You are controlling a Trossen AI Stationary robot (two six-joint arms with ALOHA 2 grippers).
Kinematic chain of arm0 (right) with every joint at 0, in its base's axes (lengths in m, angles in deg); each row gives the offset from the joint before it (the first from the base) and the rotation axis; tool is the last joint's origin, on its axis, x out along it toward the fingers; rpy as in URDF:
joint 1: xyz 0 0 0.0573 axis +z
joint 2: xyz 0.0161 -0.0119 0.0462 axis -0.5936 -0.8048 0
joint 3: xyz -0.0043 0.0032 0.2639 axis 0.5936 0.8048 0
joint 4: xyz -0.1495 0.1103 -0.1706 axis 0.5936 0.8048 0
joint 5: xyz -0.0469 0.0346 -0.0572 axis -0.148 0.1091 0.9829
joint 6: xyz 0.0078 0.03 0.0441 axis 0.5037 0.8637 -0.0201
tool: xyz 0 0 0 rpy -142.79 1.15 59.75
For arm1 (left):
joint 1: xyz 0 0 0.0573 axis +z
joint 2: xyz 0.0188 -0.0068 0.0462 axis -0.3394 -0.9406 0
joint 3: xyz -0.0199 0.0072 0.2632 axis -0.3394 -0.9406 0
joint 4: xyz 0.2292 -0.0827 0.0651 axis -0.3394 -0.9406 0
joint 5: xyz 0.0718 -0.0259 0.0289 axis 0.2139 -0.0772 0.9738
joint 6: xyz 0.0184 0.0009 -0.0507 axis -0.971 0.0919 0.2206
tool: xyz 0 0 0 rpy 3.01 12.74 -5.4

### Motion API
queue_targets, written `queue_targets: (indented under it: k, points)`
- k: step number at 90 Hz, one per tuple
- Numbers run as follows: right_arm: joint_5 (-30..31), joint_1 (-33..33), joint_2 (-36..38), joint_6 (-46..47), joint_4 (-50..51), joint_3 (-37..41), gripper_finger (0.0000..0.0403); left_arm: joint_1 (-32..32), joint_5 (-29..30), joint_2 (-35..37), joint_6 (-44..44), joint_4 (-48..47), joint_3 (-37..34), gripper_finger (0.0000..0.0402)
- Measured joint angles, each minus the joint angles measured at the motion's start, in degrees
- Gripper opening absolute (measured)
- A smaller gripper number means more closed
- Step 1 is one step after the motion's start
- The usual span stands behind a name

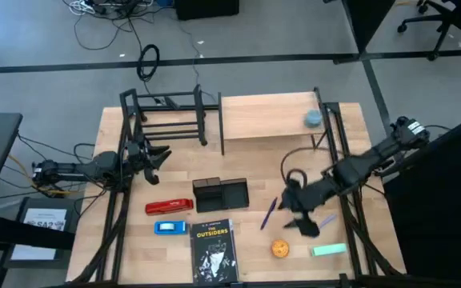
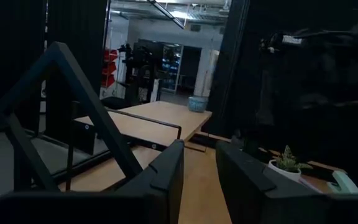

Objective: Stock shelves
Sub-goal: Put the yellow scented candle on the shelf

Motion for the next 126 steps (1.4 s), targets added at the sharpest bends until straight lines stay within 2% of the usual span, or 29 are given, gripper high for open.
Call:
queue_targets:
  k: [14,35,42,50,60,90,126]
  points:
    - [-0.7,4.2,-8.3,-4.5,-1.4,-2.0,0.0309,0.0,0.0,0.0,1.8,0.0,0.0,0.0076]
    - [-1.7,9.2,-21.0,-13.3,-1.1,-6.8,0.0377,0.0,0.0,0.0,5.1,0.0,0.0,0.0076]
    - [-0.2,10.5,-24.2,-15.5,-1.0,-7.6,0.0393,0.0,0.0,0.0,6.3,0.0,0.0,0.0076]
    - [4.3,11.9,-27.5,-17.5,-0.9,-8.6,0.0398,0.0,0.0,0.0,7.6,0.0,0.0,0.0076]
    - [9.4,13.0,-30.4,-17.8,0.3,-9.1,0.0392,0.0,0.0,0.0,8.8,0.0,0.0,0.0076]
    - [6.4,12.5,-34.1,-9.7,2.1,-8.9,0.0367,0.0,0.0,0.0,9.0,-0.1,0.0,0.0076]
    - [3.7,11.8,-34.0,-6.4,1.0,-7.4,0.0265,0.0,0.0,0.0,9.0,-0.2,0.0,0.0076]
